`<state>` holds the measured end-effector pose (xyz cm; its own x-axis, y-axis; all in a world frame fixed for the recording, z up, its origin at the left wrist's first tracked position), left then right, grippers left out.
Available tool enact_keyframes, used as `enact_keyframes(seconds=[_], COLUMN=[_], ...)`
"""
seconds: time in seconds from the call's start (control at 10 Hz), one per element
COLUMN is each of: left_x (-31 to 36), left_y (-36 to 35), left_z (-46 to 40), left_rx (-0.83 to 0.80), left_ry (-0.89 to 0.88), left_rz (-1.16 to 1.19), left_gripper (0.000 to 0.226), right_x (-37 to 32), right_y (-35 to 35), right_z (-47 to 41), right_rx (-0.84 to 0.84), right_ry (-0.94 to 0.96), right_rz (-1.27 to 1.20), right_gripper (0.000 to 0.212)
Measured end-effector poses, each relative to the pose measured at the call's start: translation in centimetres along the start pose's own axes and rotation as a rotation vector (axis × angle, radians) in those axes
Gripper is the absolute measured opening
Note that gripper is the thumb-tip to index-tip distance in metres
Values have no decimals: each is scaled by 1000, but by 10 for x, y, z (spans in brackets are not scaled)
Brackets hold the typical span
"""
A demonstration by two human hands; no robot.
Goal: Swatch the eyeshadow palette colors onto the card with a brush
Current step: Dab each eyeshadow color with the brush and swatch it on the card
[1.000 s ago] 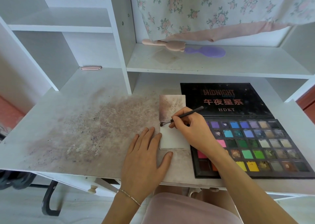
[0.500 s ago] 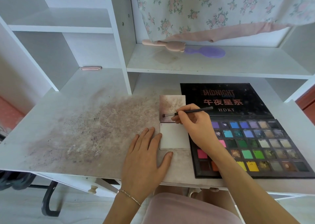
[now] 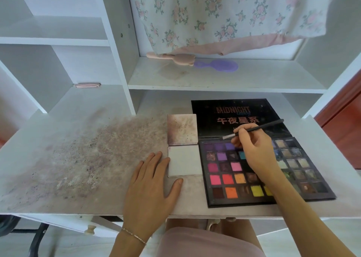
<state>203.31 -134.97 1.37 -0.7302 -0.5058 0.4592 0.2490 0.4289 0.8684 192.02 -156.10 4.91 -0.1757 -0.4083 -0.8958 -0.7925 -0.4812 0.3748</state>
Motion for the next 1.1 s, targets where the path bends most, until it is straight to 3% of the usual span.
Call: enact_keyframes(seconds=[0.4,0.6,0.7,0.9,1.1], left_x=[1,0,1,1,0], left_y=[0,0,0,0,0], left_z=[0,0,0,-1,-1], left_rx=[-25,-21,-20,-20,-7], left_ry=[18,25,25,25,19], left_rz=[0,-7,-11,-8,5], left_gripper=[66,57,64,64,66], right_x=[7,6,7,3,-17], right_y=[-11,-6,-9,-1,-21], right_z=[6,5,5,5,6], right_rx=[-97,-53,-81,12,-32], right_ry=[76,81,81,80,78], right_rz=[218,204,219,147,-65], right_gripper=[24,24,23,27,22])
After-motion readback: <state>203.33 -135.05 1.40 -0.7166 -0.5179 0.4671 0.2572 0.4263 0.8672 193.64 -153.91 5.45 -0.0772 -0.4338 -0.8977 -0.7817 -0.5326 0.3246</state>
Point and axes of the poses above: each hand's wrist, its own z-axis away from the middle knuckle, its own y-axis out of the back of the hand, x = y × z, the point moved 7 cm from there along -z, towards the middle knuckle, and after that the axes turned 7 degrees about z, right-handed, at the moved point
